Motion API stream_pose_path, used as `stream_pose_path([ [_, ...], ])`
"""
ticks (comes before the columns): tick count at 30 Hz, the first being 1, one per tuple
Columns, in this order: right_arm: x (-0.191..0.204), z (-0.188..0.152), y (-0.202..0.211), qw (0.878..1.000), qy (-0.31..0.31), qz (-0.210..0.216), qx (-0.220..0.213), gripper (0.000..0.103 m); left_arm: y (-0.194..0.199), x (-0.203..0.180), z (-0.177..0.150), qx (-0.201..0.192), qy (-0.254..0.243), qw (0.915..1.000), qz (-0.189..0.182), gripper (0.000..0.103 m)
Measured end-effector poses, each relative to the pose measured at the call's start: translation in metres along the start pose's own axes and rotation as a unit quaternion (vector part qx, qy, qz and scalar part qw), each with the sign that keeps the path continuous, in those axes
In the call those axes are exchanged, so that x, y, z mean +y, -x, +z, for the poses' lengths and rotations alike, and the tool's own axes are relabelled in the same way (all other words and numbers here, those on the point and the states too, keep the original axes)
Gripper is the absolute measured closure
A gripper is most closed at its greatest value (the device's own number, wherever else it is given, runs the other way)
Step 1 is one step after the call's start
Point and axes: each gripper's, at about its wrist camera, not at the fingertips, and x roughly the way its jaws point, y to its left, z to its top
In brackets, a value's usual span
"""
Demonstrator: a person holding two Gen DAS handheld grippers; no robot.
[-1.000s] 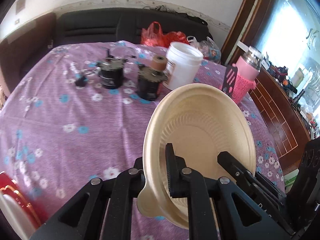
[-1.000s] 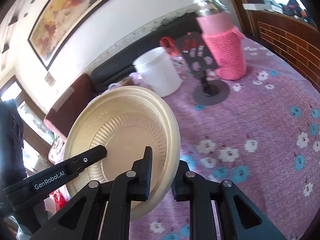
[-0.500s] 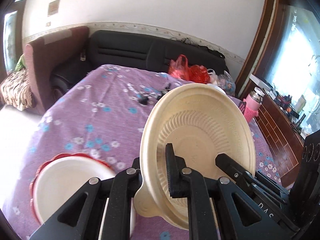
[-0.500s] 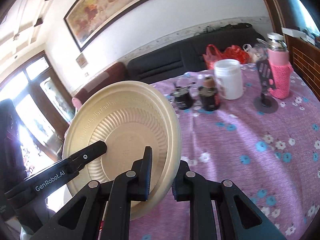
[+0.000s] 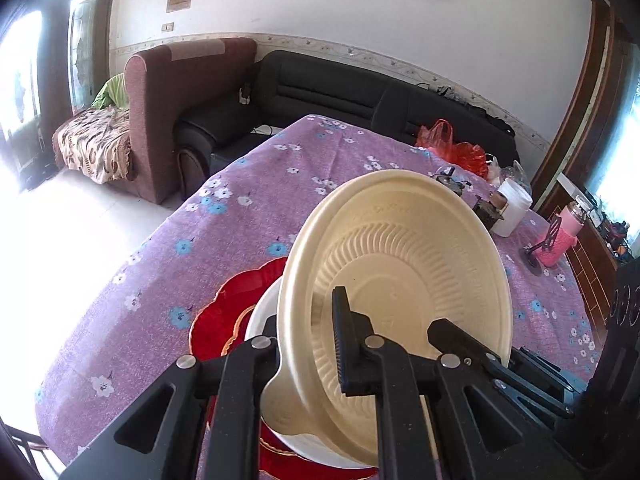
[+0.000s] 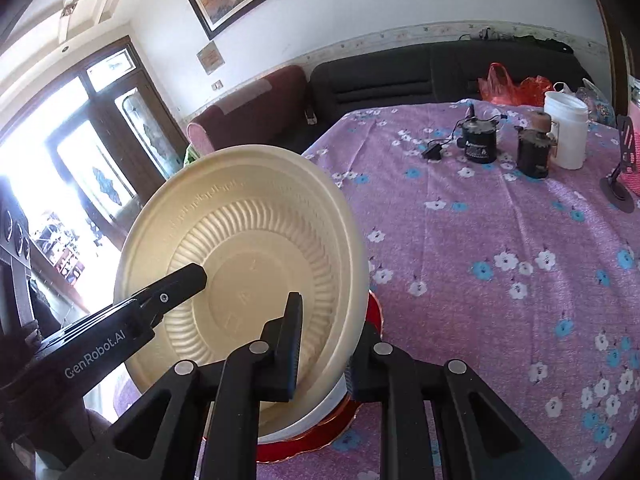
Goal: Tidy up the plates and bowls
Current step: 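Carry the cream bowl with the right gripper over the stack, then lower the cream bowl onto the white bowls and open the right gripper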
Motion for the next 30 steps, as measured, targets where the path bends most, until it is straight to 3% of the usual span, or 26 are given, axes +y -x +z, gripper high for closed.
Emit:
stream_pose_path([
  [5, 0.000, -0.006, -0.023, 1.000, -0.006, 0.001, 0.024, 0.083, -0.006, 0.013, -0.007, 0.007, 0.007, 0.9999, 0.010, 0.087],
  [8, 0.002, -0.009, -0.031, 0.999, -0.003, -0.002, 0.034, 0.084, -0.004, 0.018, -0.007, 0.001, 0.011, 0.9999, 0.010, 0.071],
  [10, 0.004, -0.011, -0.034, 0.999, 0.002, -0.007, 0.036, 0.084, 0.000, 0.021, -0.006, -0.008, 0.014, 0.9998, 0.010, 0.053],
  [12, 0.004, -0.011, -0.035, 0.999, 0.003, -0.010, 0.036, 0.084, 0.006, 0.024, -0.004, -0.017, 0.019, 0.9996, 0.011, 0.047],
  [21, 0.013, -0.011, -0.034, 0.998, 0.033, -0.041, 0.018, 0.084, 0.030, 0.045, -0.001, -0.046, 0.050, 0.9975, 0.016, 0.036],
  [23, 0.017, -0.012, -0.032, 0.998, 0.044, -0.051, 0.008, 0.079, 0.037, 0.049, -0.002, -0.056, 0.056, 0.9967, 0.019, 0.032],
  [26, 0.024, -0.012, -0.027, 0.996, 0.062, -0.065, -0.014, 0.050, 0.047, 0.055, -0.003, -0.071, 0.062, 0.9953, 0.023, 0.028],
  [28, 0.029, -0.013, -0.023, 0.995, 0.072, -0.069, -0.025, 0.039, 0.051, 0.057, -0.003, -0.075, 0.064, 0.9948, 0.023, 0.025],
  [30, 0.034, -0.014, -0.022, 0.994, 0.082, -0.071, -0.031, 0.035, 0.055, 0.058, -0.003, -0.079, 0.067, 0.9944, 0.019, 0.025],
])
